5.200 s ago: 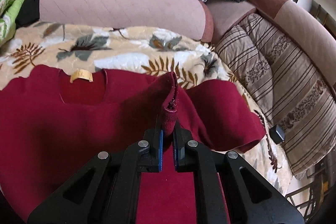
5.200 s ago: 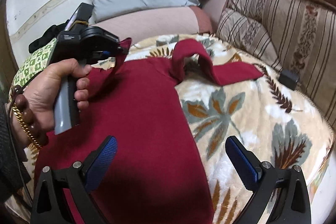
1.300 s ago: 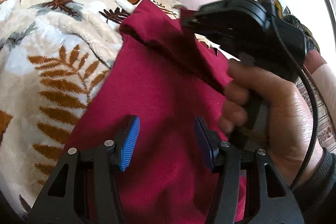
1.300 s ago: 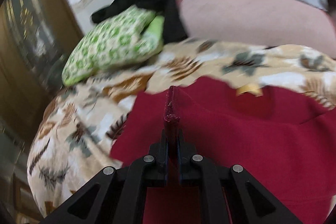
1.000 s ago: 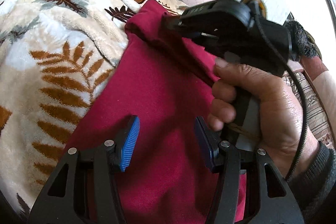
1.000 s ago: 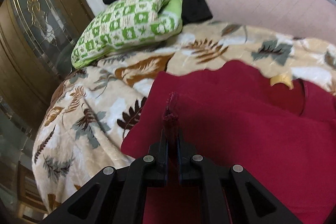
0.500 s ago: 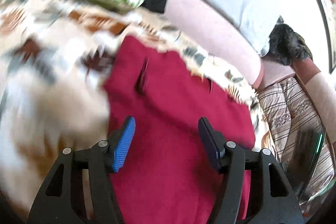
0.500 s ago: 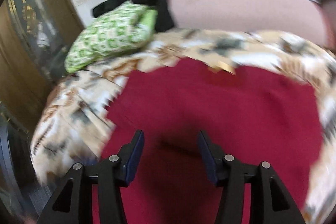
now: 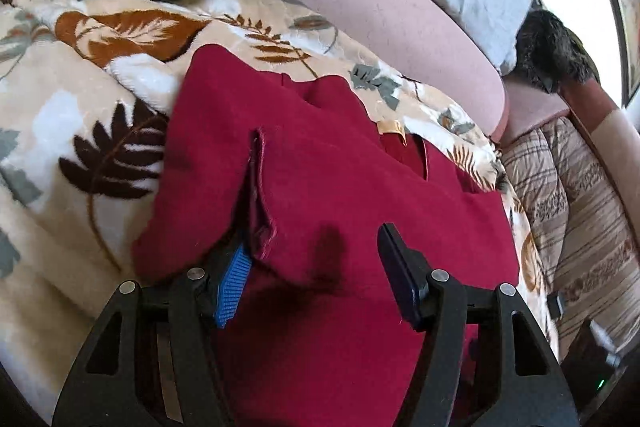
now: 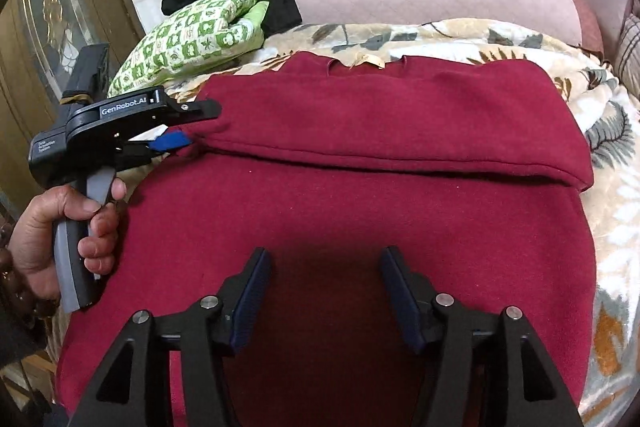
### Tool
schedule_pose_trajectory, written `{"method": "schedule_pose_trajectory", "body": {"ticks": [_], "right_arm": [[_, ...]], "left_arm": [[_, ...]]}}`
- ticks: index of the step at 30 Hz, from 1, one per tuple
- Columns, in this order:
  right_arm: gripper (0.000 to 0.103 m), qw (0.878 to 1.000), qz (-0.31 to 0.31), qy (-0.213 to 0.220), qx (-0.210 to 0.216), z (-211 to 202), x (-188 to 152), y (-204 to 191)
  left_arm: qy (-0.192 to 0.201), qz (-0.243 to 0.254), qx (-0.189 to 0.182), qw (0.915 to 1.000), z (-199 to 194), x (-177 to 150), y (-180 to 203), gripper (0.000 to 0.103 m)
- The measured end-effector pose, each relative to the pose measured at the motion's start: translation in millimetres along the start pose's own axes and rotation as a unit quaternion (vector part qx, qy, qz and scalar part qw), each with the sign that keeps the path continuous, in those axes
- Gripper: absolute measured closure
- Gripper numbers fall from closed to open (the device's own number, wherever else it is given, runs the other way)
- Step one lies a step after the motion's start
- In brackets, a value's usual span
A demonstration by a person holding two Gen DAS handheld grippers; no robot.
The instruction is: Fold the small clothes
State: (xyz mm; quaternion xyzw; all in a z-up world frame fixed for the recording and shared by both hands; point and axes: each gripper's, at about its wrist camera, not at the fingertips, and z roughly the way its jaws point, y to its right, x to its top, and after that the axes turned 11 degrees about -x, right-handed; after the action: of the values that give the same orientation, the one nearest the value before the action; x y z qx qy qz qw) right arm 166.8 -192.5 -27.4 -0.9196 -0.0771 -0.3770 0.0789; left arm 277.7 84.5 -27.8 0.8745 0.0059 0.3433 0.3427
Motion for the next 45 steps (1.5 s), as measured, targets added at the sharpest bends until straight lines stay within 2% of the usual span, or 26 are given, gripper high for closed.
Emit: {"method": "schedule_pose_trajectory", "body": {"ticks": [3, 5, 6, 7, 10, 13, 15, 17, 18, 19, 21, 22, 24, 25, 27, 28, 29, 30, 31, 32, 33, 36, 37, 39, 42, 45], "right_arm": [[0.046, 1.000, 0.004, 0.002, 0.004, -1.7, -1.3, 1.1], [0.046, 1.000, 0.001, 0.003, 0.001, -1.4, -2.1, -0.2], [0.046, 1.000, -0.001, 0.005, -0.002, -1.2, -2.2, -0.8], [0.046, 1.000, -0.002, 0.005, -0.003, -0.9, -2.5, -0.8], [0.046, 1.000, -0.001, 0.006, -0.002, -1.0, -2.4, 0.0], [0.046, 1.000, -0.003, 0.005, -0.004, -1.1, -2.1, 0.0], [0.045, 1.000, -0.005, 0.005, -0.007, -1.3, -2.1, -1.3], [0.045, 1.000, -0.011, 0.004, -0.012, -1.0, -1.8, -3.7], [0.044, 1.000, -0.013, 0.003, -0.014, -1.0, -1.7, -4.2], [0.043, 1.000, -0.014, 0.001, -0.014, -0.8, -1.4, -4.6], [0.038, 1.000, -0.013, -0.008, -0.001, -1.0, 0.7, -4.2], [0.033, 1.000, -0.013, -0.019, 0.011, -2.6, 3.7, -3.0], [0.034, 0.999, -0.009, -0.028, 0.015, -12.1, 13.4, 3.2], [0.034, 1.000, -0.005, -0.016, 0.012, -19.8, 18.4, 8.0], [0.034, 0.999, 0.010, 0.048, -0.018, -46.0, 34.5, 26.4], [0.034, 0.997, 0.024, 0.070, -0.034, -53.8, 44.4, 37.6], [0.043, 0.994, 0.042, 0.081, -0.053, -56.7, 55.0, 49.8], [0.053, 0.993, 0.056, 0.082, -0.059, -54.6, 63.3, 58.9], [0.074, 0.993, 0.065, 0.073, -0.061, -46.8, 73.2, 68.6], [0.078, 0.993, 0.067, 0.065, -0.067, -38.7, 79.1, 74.2], [0.078, 0.994, 0.064, 0.043, -0.082, -22.0, 85.2, 83.4], [0.090, 0.988, 0.062, -0.042, -0.136, 24.2, 76.2, 113.7], [0.097, 0.988, 0.068, -0.045, -0.132, 28.5, 69.7, 122.4], [0.098, 0.991, 0.092, -0.033, -0.086, 24.5, 61.7, 139.4], [0.098, 0.991, 0.093, -0.039, -0.094, 12.1, 77.3, 138.5], [0.098, 0.989, 0.112, -0.002, -0.097, 3.8, 106.4, 135.8]], "left_arm": [[0.006, -0.033, 0.008, 0.9994, 4.9, 17.7, -1.3, 0.041], [0.007, -0.041, 0.028, 0.9987, 5.3, 21.7, -2.2, 0.063], [-0.003, -0.039, 0.066, 0.9970, 8.4, 22.0, -1.6, 0.094], [-0.005, -0.038, 0.078, 0.9962, 8.7, 21.4, -1.4, 0.097], [0.022, -0.006, 0.087, 0.9959, -9.0, 15.2, 10.9, 0.097], [0.066, 0.019, 0.109, 0.9917, -32.1, 12.4, 16.3, 0.097], [0.052, 0.009, 0.132, 0.9898, -24.6, 11.0, 3.5, 0.097], [-0.001, -0.007, 0.126, 0.9920, -3.3, 5.9, -12.8, 0.097], [0.006, 0.012, 0.128, 0.9916, -3.6, 4.9, -10.3, 0.095], [0.005, 0.034, 0.133, 0.9905, -5.1, 4.6, -4.6, 0.089], [-0.020, 0.045, 0.118, 0.9918, -5.2, 5.3, -0.3, 0.075], [-0.021, 0.055, 0.120, 0.9910, -10.4, 5.4, 3.7, 0.075], [0.017, 0.081, 0.141, 0.9865, -33.1, 5.5, 11.7, 0.075], [0.040, 0.086, 0.146, 0.9847, -42.3, 6.2, 15.3, 0.074], [0.108, 0.098, 0.172, 0.9742, -66.2, 5.0, 23.6, 0.071], [0.127, 0.100, 0.177, 0.9709, -70.4, 6.4, 27.3, 0.071], [0.139, 0.103, 0.175, 0.9692, -71.8, 5.9, 32.1, 0.071], [0.135, 0.109, 0.166, 0.9708, -67.9, 6.1, 36.2, 0.071], [0.115, 0.118, 0.150, 0.9748, -57.2, 6.9, 40.8, 0.071], [0.086, 0.127, 0.139, 0.9784, -41.4, 7.5, 43.0, 0.071], [0.063, 0.128, 0.139, 0.9800, -27.3, 8.4, 42.2, 0.071], [-0.013, 0.095, 0.179, 0.9792, 14.3, 5.3, 12.5, 0.072], [-0.006, 0.099, 0.175, 0.9796, 14.8, 3.5, 10.0, 0.072], [0.008, 0.105, 0.168, 0.9802, 13.0, 0.1, 9.3, 0.072], [0.019, 0.100, 0.153, 0.9829, 10.3, -2.1, 4.2, 0.072], [0.028, 0.106, 0.154, 0.9820, 9.5, -7.1, 4.4, 0.072]]}}
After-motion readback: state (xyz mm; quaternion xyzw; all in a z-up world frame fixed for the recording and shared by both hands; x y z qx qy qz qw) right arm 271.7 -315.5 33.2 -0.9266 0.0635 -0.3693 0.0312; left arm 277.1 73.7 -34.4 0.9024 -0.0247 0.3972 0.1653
